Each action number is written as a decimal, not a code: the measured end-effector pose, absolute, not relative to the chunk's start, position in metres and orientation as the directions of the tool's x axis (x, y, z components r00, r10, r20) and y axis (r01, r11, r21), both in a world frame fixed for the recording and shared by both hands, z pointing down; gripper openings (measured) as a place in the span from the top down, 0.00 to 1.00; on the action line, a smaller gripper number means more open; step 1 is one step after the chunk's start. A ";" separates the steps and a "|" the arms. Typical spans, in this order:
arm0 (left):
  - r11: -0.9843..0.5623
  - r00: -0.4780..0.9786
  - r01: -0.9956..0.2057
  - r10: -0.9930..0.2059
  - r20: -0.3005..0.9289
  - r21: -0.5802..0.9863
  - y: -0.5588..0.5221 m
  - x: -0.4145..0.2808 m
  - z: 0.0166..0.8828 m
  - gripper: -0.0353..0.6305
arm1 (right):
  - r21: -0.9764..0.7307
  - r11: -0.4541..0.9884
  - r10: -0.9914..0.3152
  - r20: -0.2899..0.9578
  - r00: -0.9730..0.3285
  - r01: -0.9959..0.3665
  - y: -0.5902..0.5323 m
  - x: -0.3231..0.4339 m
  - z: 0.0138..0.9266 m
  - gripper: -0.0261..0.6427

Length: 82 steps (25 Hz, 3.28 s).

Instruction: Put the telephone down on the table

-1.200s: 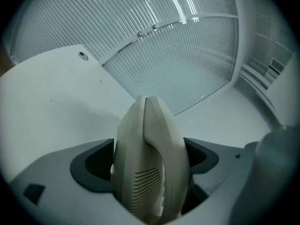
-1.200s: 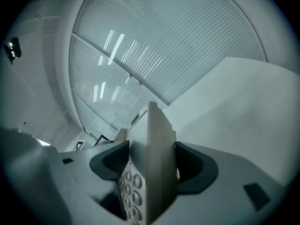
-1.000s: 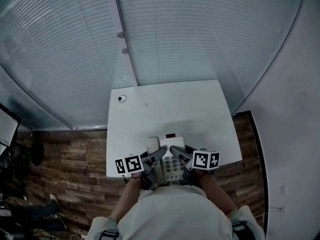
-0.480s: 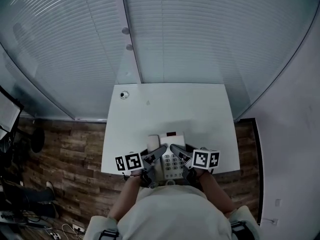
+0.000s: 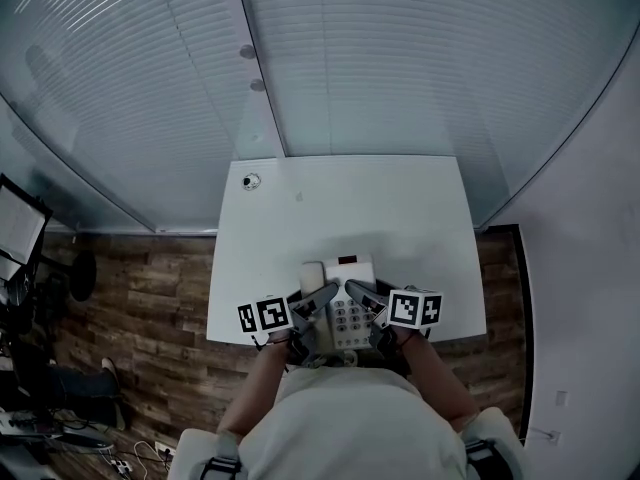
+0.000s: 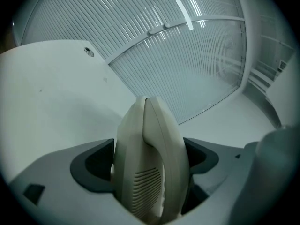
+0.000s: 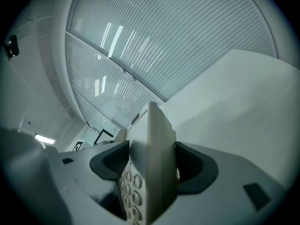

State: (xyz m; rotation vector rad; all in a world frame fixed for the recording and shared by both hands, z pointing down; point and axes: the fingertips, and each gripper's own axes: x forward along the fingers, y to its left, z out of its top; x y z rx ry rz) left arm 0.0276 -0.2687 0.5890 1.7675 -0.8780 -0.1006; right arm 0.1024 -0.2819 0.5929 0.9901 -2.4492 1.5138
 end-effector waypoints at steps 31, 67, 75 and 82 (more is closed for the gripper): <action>-0.084 0.763 -0.481 -0.530 0.370 0.872 -0.341 0.025 0.649 0.31 | -0.767 0.212 -0.483 0.456 -0.747 -0.605 -0.350 0.100 0.652 0.49; -0.098 0.758 -0.528 -0.503 0.416 0.843 -0.356 0.030 0.678 0.31 | -0.789 0.158 -0.465 0.471 -0.750 -0.594 -0.362 0.103 0.685 0.49; -0.124 0.754 -0.549 -0.501 0.426 0.826 -0.355 0.029 0.678 0.31 | -0.789 0.148 -0.458 0.480 -0.748 -0.597 -0.360 0.101 0.687 0.48; -0.120 0.736 -0.575 -0.509 0.447 0.810 -0.353 0.028 0.680 0.31 | -0.774 0.131 -0.472 0.501 -0.726 -0.620 -0.358 0.103 0.689 0.48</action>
